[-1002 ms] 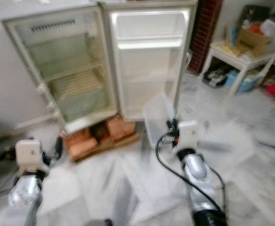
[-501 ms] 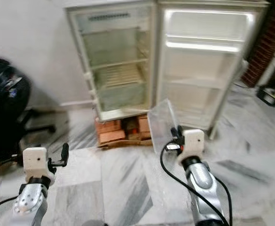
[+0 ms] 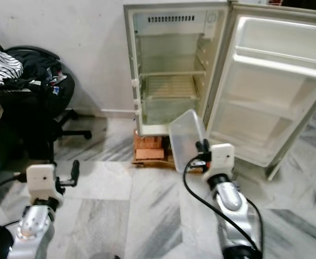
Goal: Restocking fridge
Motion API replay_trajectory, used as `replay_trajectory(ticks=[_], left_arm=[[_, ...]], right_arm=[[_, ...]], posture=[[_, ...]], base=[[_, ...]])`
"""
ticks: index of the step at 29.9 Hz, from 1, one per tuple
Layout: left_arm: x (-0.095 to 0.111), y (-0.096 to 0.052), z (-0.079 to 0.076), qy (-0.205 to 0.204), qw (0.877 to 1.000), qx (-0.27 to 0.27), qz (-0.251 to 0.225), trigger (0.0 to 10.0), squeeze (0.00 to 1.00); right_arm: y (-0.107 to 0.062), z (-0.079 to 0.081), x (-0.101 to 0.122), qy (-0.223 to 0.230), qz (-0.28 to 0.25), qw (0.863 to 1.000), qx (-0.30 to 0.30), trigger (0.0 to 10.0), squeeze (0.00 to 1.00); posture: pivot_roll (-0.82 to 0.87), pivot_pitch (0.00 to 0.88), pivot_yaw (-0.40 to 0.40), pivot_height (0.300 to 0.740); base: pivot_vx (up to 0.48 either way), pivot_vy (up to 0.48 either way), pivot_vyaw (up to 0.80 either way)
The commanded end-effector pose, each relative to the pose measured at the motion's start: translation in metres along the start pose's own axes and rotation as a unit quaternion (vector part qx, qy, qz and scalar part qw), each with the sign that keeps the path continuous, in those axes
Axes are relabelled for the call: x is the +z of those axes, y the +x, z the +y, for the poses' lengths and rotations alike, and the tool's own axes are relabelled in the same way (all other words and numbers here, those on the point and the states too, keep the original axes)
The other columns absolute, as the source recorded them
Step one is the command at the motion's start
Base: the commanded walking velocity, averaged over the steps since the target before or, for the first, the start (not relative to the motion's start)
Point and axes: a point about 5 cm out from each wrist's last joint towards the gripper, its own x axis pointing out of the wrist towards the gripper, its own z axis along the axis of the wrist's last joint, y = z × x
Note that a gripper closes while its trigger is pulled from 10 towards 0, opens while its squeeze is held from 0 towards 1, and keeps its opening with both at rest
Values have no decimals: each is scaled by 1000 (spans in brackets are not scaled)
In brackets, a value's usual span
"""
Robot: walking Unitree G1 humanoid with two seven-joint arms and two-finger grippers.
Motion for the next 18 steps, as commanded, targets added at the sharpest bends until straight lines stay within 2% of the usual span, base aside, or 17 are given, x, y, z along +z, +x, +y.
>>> replay_trajectory(ticks=[1,18], left_arm=[[3,3,0,-1,1000,-3,-6,10000,0],[4,3,-3,-3,1000,-7,-11,10000,0]], right_arm=[[5,1,6,1,-7,1000,2,10000,0],[9,5,6,8,-6,1000,12,10000,0]], posture=[[26,0,-12,740],[31,0,-19,740]], base=[[364,266,0],[377,286,0]])
